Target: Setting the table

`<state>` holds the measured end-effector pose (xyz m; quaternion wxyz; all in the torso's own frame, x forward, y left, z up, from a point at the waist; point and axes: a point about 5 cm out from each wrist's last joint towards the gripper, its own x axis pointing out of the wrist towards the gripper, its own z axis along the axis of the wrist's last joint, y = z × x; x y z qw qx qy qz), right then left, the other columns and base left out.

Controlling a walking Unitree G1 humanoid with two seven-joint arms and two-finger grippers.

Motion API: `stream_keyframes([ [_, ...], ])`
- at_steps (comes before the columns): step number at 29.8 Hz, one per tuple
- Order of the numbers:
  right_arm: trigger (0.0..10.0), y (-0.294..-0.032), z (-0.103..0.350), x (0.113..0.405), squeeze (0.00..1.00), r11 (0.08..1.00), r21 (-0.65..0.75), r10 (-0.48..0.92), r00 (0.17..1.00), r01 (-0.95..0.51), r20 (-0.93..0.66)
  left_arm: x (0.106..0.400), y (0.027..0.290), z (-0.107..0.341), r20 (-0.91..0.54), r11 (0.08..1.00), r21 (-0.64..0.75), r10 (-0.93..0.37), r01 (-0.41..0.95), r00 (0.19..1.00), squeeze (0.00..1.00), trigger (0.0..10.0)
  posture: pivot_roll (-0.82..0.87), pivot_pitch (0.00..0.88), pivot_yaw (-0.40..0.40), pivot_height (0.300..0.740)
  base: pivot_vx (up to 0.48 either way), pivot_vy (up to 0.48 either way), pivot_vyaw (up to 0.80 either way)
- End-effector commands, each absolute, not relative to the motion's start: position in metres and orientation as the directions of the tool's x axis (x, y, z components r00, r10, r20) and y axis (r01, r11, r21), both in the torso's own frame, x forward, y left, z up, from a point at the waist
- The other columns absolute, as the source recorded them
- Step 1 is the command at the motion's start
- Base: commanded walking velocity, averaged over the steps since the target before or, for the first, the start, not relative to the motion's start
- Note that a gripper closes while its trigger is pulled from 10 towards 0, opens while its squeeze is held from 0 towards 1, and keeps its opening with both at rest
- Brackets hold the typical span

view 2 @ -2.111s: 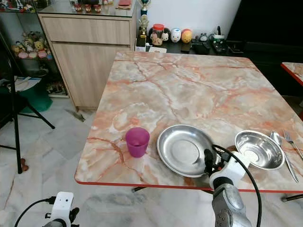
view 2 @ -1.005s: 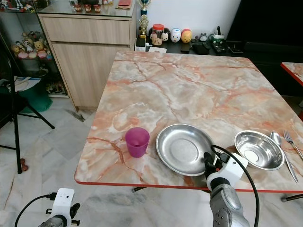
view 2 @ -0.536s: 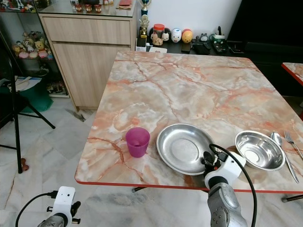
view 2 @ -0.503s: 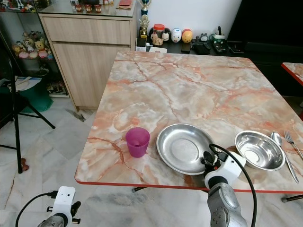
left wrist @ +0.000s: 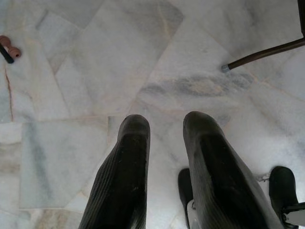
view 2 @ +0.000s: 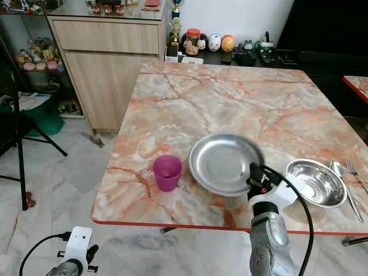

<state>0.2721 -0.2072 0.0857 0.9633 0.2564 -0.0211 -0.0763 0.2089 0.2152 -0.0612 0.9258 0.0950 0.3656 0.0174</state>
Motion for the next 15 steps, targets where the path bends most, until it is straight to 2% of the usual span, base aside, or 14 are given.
stream_keyframes([
  [1,0.0,-0.212,0.108,0.276,0.0,0.867,0.489,-0.181,0.975,0.098,0.125,0.209,0.213,-0.061,-0.667,0.977,0.204,0.097,0.056,0.739,0.0,10.0,0.07,0.0,-0.071,0.724,0.0,0.0,0.0],
  [3,0.0,-0.213,0.112,0.277,0.0,0.876,0.472,-0.187,0.971,0.096,0.149,0.209,0.212,-0.061,-0.667,0.978,0.203,0.096,0.057,0.739,0.0,10.0,0.07,0.0,-0.07,0.724,0.0,0.0,0.0],
  [4,10.0,-0.213,0.116,0.277,0.0,0.882,0.463,-0.189,0.967,0.091,0.17,0.209,0.212,-0.061,-0.668,0.978,0.202,0.094,0.057,0.739,0.0,10.0,0.07,0.0,-0.07,0.724,0.0,0.0,0.0],
  [10,10.0,-0.216,0.137,0.276,0.0,0.904,0.423,-0.197,0.934,0.056,0.297,0.208,0.21,-0.062,-0.668,0.978,0.198,0.091,0.058,0.739,0.0,10.0,0.06,0.0,-0.07,0.724,0.0,0.0,0.0],
  [15,10.0,-0.218,0.14,0.275,0.0,0.913,0.404,-0.196,0.928,0.056,0.316,0.206,0.212,-0.063,-0.675,0.982,0.186,0.106,0.03,0.73,0.0,10.0,0.07,0.0,-0.07,0.724,0.0,0.0,0.0],
])
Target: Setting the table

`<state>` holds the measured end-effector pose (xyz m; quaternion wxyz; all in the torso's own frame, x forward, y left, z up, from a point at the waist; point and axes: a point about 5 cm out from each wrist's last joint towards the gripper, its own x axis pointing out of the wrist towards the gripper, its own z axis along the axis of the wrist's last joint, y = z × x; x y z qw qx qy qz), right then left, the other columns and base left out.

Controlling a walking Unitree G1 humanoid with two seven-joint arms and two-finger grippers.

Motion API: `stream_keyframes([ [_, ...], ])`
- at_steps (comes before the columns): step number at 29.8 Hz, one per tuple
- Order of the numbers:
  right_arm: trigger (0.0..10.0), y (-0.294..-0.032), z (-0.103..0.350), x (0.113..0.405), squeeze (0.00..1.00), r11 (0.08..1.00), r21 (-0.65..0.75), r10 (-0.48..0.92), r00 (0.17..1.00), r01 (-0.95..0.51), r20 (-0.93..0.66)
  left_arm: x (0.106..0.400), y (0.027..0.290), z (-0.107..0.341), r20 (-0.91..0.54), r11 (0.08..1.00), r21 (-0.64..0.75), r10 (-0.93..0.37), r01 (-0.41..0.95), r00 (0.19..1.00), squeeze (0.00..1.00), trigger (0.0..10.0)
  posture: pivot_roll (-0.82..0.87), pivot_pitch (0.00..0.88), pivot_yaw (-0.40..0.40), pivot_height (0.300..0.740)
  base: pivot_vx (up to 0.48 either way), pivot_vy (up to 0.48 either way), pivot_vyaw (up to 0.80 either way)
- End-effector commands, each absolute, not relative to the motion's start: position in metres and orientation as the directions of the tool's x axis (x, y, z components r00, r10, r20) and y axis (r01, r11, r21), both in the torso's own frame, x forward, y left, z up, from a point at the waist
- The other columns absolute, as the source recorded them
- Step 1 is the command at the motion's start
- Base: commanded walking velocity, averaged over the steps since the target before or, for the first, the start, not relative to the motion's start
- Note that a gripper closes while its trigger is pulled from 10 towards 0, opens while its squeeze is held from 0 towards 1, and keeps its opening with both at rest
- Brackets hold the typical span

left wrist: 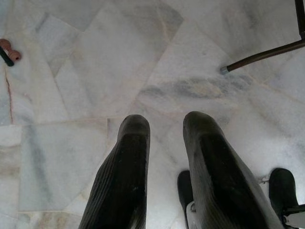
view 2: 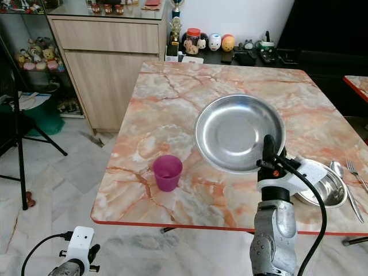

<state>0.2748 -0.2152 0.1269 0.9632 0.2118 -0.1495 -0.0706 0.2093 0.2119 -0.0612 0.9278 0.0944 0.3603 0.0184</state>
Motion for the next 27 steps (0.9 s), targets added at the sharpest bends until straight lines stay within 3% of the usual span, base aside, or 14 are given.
stream_keyframes([
  [1,10.0,-0.218,0.14,0.275,0.0,0.913,0.404,-0.196,0.928,0.056,0.316,0.206,0.212,-0.063,-0.675,0.982,0.186,0.106,0.03,0.73,0.0,10.0,0.07,0.0,-0.07,0.724,0.0,0.0,0.0],
  [12,10.0,-0.218,0.147,0.278,0.0,0.932,0.359,-0.177,0.922,0.045,0.344,0.189,0.235,-0.069,-0.71,0.978,0.168,0.207,-0.123,0.673,0.0,10.0,0.06,0.0,-0.07,0.724,0.0,-0.253,0.0],
  [27,10.0,-0.215,0.154,0.28,0.0,0.944,0.331,-0.143,0.918,0.014,0.369,0.187,0.23,-0.071,-0.722,0.981,0.17,0.191,-0.097,0.665,0.0,10.0,0.06,0.0,-0.073,0.724,0.0,-0.307,0.0],
])
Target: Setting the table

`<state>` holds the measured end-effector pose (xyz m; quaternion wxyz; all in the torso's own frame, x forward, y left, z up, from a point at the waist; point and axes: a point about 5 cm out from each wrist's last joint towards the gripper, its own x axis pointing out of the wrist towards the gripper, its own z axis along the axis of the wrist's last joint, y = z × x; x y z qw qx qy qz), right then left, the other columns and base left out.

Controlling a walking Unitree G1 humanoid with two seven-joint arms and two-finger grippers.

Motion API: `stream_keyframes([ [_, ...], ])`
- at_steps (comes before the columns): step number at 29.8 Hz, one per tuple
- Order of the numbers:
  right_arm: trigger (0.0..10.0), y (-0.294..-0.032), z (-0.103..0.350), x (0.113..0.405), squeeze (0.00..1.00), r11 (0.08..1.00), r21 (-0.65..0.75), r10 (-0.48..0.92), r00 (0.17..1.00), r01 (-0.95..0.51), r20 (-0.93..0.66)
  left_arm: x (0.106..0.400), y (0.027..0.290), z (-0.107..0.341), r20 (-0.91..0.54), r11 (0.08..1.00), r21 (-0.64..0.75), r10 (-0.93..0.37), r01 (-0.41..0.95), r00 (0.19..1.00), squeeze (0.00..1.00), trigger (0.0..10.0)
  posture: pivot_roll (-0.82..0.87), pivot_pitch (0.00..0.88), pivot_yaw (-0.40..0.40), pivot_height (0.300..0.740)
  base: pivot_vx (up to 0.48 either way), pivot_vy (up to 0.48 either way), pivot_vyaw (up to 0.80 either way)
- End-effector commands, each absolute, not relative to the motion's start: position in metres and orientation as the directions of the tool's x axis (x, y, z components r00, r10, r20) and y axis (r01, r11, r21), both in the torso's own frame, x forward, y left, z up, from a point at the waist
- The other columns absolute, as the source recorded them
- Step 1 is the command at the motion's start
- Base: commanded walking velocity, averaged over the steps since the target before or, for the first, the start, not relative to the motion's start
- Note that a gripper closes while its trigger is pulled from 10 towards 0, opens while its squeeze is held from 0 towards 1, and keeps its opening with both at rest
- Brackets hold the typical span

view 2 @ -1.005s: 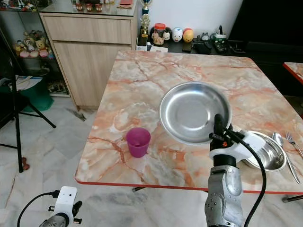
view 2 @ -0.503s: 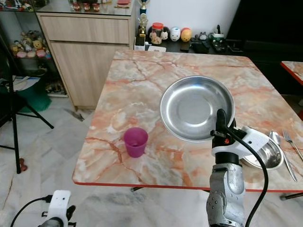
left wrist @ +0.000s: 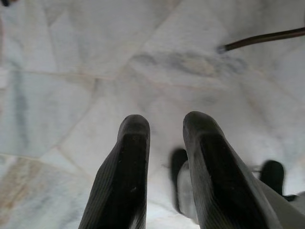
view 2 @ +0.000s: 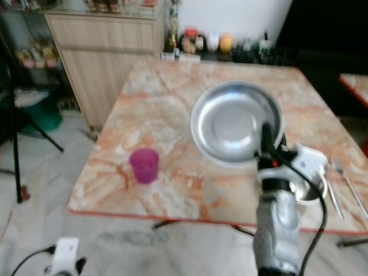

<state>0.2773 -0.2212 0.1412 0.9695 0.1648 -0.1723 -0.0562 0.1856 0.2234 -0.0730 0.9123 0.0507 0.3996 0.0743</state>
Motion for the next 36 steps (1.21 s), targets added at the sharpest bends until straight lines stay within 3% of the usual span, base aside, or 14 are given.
stream_keyframes([
  [1,10.0,-0.215,0.155,0.28,0.0,0.943,0.332,-0.143,0.918,0.013,0.37,0.187,0.23,-0.071,-0.721,0.981,0.17,0.19,-0.095,0.666,0.0,10.0,0.06,0.0,-0.073,0.724,0.0,-0.304,0.0],
  [36,10.0,-0.204,0.144,0.277,0.0,0.941,0.337,-0.122,0.938,0.006,0.324,0.187,0.225,-0.072,-0.725,0.984,0.172,0.164,-0.055,0.669,0.0,10.0,0.03,0.0,-0.058,0.724,0.0,-0.302,0.0],
])
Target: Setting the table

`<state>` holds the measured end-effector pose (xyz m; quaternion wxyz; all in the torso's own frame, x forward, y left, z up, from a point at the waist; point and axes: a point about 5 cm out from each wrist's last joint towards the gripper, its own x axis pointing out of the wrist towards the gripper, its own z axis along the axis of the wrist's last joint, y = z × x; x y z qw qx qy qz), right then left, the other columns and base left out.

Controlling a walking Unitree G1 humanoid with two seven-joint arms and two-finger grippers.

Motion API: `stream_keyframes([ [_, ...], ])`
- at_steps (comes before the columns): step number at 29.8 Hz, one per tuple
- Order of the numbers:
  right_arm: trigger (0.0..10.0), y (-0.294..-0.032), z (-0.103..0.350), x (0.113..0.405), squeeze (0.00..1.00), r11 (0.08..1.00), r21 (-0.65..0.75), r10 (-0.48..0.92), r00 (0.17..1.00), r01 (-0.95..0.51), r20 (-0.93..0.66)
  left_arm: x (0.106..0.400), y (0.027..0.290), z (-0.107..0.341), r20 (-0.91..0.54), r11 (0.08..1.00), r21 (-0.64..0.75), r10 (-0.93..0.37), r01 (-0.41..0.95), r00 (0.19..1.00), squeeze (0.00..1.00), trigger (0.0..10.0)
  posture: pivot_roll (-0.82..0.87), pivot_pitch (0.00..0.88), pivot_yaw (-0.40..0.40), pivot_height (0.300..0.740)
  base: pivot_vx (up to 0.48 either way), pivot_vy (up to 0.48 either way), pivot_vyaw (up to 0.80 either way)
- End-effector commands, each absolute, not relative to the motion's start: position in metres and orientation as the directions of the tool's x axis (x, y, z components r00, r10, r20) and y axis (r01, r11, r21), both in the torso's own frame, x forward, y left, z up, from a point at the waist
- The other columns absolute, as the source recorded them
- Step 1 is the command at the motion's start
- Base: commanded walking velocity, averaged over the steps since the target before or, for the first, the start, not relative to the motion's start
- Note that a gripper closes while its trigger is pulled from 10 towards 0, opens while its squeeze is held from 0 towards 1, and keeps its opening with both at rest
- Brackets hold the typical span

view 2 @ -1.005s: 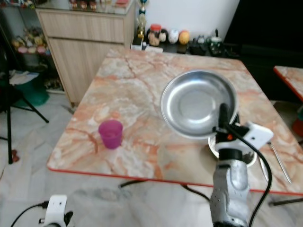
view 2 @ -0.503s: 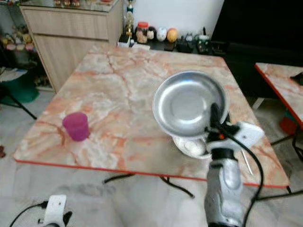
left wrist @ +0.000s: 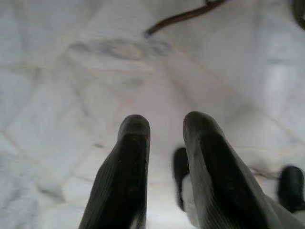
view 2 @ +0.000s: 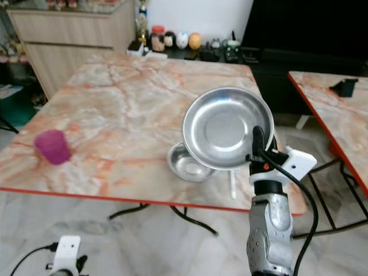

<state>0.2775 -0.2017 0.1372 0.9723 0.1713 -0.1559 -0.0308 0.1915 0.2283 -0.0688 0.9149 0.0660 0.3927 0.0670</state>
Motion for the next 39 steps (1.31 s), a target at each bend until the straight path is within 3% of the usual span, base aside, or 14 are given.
stream_keyframes([
  [1,10.0,-0.204,0.144,0.277,0.0,0.941,0.338,-0.122,0.939,0.006,0.323,0.187,0.225,-0.072,-0.728,0.984,0.173,0.161,-0.049,0.667,0.0,10.0,0.03,0.0,-0.055,0.724,0.0,-0.304,0.0],
  [35,10.0,-0.204,0.145,0.289,0.0,0.948,0.311,-0.165,0.941,0.068,0.296,0.192,0.223,-0.07,-0.718,0.984,0.177,0.149,-0.029,0.679,0.0,10.0,0.03,0.0,-0.051,0.724,0.0,-0.299,0.05],
  [39,10.0,-0.206,0.143,0.289,0.0,0.95,0.302,-0.169,0.945,0.081,0.28,0.192,0.223,-0.07,-0.719,0.984,0.176,0.148,-0.028,0.679,0.0,10.0,0.03,0.0,-0.05,0.724,0.0,-0.292,0.59],
])
